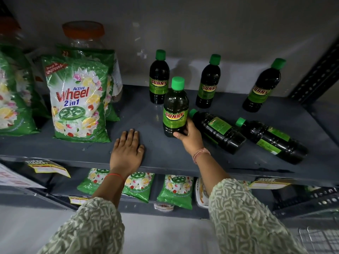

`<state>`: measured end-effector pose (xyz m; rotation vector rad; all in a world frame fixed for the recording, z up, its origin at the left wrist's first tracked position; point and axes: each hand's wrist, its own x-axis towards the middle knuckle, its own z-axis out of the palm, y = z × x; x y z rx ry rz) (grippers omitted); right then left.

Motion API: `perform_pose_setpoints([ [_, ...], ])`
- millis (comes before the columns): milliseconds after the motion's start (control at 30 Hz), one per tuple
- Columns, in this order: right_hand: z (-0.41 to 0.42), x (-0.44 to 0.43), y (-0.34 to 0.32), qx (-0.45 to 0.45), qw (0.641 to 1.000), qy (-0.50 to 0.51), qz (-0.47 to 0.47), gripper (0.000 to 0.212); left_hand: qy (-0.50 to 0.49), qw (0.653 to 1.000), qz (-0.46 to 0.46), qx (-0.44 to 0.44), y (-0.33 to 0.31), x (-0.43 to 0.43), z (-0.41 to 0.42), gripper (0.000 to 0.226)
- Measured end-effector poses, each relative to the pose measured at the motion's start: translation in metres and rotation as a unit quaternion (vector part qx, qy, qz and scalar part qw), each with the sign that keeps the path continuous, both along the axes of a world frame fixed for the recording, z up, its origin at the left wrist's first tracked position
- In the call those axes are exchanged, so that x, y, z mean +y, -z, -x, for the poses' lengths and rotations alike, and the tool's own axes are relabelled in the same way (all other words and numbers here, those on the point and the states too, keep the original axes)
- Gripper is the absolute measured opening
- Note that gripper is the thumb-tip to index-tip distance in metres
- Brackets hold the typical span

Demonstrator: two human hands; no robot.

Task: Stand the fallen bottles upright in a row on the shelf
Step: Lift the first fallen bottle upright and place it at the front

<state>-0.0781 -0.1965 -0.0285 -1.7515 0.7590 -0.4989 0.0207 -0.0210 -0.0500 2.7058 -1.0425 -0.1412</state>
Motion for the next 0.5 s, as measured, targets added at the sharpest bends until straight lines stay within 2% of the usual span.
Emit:
perform_pose_setpoints([
  [100, 0.001, 0.002, 0.002, -0.001, 1.000, 0.000, 0.015, 0.073, 0.001, 1.000, -0.005, 0.002, -0.001, -0.001, 0.001, 0.069],
  [200, -0.002, 0.004, 0.005, -0.004, 0.999, 0.027, 0.043, 0.095, 0.001, 1.000, -0.003, -0.007, 0.000, -0.001, 0.000, 0.070],
  [233, -0.002, 0.005, 0.004, -0.003, 0.998, 0.035, 0.044, 0.094, 0.002, 1.000, -0.003, -0.012, 0.000, -0.001, -0.001, 0.073],
  [333, -0.003, 0.008, 0.000, 0.020, 0.997, 0.051, 0.056, 0.069, 0.005, 1.000, 0.000, -0.017, 0.001, -0.001, 0.000, 0.081],
  [500, -0.002, 0.012, -0.005, 0.032, 0.996, 0.056, 0.062, 0.061, 0.000, 1.000, 0.002, -0.011, -0.001, -0.002, 0.001, 0.064],
])
